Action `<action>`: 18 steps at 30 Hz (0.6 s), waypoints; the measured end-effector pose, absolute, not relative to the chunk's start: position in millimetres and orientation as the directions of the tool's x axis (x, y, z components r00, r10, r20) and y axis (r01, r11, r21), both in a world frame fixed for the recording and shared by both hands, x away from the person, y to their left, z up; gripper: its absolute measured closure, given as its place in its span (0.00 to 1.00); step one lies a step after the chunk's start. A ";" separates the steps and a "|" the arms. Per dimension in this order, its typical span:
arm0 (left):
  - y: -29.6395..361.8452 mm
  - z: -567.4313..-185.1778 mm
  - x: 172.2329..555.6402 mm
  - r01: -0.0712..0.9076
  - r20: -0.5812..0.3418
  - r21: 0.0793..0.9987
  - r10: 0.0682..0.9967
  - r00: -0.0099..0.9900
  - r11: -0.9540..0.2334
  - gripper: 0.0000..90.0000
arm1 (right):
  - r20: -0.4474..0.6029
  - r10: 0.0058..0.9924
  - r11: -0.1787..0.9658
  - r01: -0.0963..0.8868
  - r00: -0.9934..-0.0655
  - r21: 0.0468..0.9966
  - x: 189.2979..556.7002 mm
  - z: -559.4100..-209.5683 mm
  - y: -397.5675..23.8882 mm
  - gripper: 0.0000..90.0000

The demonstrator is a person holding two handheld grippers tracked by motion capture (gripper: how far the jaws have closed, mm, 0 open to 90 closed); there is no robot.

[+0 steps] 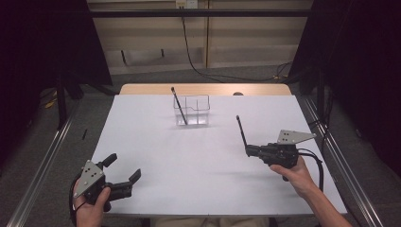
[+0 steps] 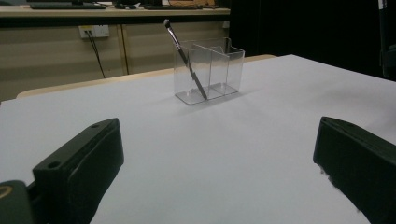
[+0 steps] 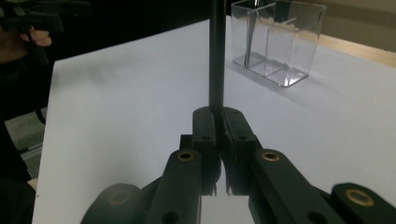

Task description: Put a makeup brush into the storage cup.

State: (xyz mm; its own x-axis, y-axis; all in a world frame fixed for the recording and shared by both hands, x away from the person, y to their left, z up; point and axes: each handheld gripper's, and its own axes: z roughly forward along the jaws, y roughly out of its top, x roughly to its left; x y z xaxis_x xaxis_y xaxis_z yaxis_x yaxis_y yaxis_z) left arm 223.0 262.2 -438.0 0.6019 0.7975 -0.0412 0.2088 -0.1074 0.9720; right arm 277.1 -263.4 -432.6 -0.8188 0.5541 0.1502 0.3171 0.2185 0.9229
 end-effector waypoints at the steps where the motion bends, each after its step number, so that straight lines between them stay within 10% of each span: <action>1: 262.3 -438.1 223.0 0.209 -0.040 0.972 0.797 0.602 -0.109 0.02 | 0.149 0.558 0.213 0.315 -0.816 0.925 276.7 -432.2 -263.4 0.94; 18: 262.0 -438.0 223.6 0.210 -0.046 0.972 0.798 0.601 -0.102 0.02 | 0.148 0.566 0.154 0.280 -0.811 0.948 272.3 -424.7 -261.2 0.94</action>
State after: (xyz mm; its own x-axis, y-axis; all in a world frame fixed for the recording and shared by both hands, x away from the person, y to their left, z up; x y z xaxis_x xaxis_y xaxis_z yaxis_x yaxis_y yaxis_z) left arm 223.6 262.0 -438.0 0.6007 0.7982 -0.0461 0.2103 -0.1021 0.9723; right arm 272.3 -261.2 -424.7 -0.8112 0.5658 0.1478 0.2801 0.1540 0.9475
